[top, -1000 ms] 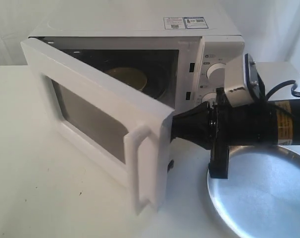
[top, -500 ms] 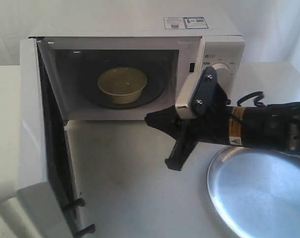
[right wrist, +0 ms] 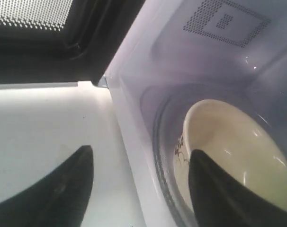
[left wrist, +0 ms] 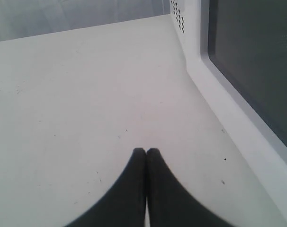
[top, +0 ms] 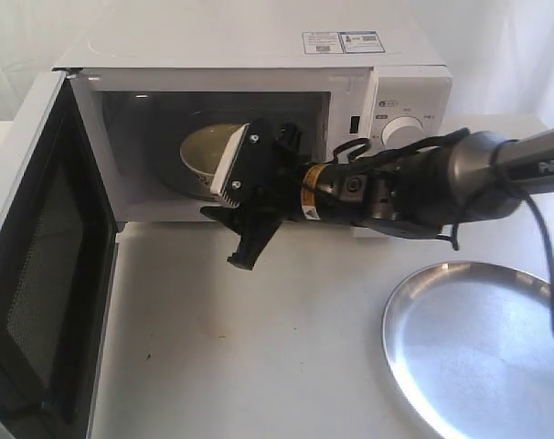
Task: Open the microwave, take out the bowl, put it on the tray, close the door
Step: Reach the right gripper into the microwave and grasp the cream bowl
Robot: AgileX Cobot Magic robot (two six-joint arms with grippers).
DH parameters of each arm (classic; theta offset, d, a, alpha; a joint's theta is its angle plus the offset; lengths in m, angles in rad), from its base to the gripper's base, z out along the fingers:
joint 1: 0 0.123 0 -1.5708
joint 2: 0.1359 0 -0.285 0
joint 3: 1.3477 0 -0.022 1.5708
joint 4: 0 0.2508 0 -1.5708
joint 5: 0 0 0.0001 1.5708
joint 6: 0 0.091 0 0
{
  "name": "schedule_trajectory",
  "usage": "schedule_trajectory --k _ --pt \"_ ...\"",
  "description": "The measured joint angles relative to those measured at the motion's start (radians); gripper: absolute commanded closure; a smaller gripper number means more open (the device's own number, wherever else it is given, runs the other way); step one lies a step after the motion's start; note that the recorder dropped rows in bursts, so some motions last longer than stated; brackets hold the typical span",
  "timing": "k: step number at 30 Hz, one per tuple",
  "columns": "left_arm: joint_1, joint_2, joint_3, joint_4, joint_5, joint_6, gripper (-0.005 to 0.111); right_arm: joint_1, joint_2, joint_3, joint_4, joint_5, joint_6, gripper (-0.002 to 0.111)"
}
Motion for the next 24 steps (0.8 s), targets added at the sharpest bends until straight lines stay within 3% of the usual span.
schedule_trajectory --k 18,20,23,24 --pt "0.0 0.0 0.0 0.0 0.0 0.0 0.107 0.024 0.176 -0.295 0.007 0.258 0.022 0.055" --pt "0.0 0.0 0.0 0.0 0.0 0.0 0.107 0.029 0.192 -0.297 0.007 0.287 0.033 0.064" --pt "0.0 0.0 0.0 0.0 0.0 0.0 0.107 0.034 0.207 -0.297 0.007 0.323 0.042 0.1" --pt "0.0 0.0 0.0 0.0 -0.002 0.0 0.107 0.034 0.206 -0.297 0.007 0.328 0.044 0.107"
